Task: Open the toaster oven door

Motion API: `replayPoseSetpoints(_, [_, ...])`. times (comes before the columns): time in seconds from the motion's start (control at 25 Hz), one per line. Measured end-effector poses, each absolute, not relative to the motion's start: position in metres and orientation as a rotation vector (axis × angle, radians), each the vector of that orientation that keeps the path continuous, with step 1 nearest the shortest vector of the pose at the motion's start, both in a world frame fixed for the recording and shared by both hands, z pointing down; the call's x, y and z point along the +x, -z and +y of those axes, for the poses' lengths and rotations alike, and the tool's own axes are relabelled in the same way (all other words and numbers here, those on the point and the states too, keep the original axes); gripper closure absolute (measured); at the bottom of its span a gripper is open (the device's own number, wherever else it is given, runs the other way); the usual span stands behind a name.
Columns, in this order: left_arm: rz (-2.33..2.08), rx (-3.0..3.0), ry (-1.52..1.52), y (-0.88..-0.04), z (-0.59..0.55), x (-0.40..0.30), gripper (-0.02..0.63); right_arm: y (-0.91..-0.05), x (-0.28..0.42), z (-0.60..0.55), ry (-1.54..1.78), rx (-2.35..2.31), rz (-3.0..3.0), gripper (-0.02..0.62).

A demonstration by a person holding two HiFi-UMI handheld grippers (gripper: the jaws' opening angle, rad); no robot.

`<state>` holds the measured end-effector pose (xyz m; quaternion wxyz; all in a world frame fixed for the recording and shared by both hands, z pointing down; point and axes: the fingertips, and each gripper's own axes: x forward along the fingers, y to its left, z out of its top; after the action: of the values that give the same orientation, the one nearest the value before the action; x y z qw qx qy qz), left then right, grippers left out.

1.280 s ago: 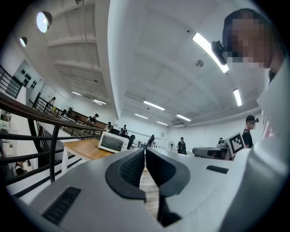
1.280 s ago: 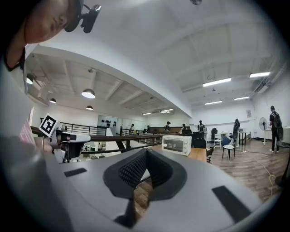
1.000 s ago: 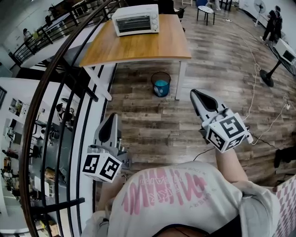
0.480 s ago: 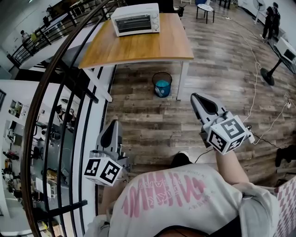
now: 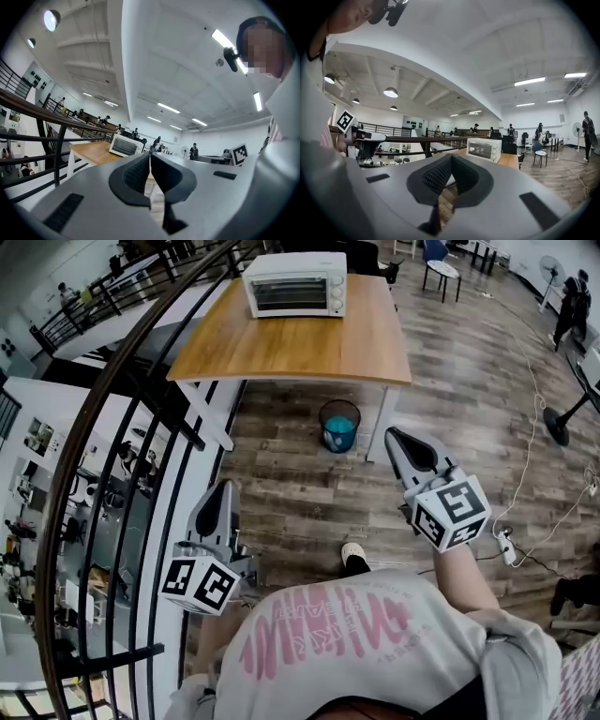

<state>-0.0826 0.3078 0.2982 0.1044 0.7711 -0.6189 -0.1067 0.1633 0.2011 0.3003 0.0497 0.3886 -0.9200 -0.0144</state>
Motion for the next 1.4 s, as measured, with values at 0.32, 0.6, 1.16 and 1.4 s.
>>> replayPoseSetpoints(0.32, [-1.882, 2.248, 0.343, -0.285, 0.239, -0.076, 0.581, -0.283, 0.160, 0.119, 0.051, 1.117, -2.885, 0.589])
replayPoseSetpoints(0.6, [-1.919, 2.257, 0.379, -0.273, 0.180, -0.062, 0.581, -0.268, 0.167, 0.057, 0.003, 1.052, -2.967, 0.589])
replayPoseSetpoints(1.16, [-1.913, 2.201, 0.361, -0.298, 0.134, -0.042, 0.580, -0.307, 0.178, 0.005, -0.159, 0.970, -2.966, 0.589])
replayPoseSetpoints(1.4, [-1.895, 2.207, 0.368, -0.295, 0.118, -0.045, 0.581, -0.317, 0.169, -0.009, -0.216, 0.956, -2.954, 0.589])
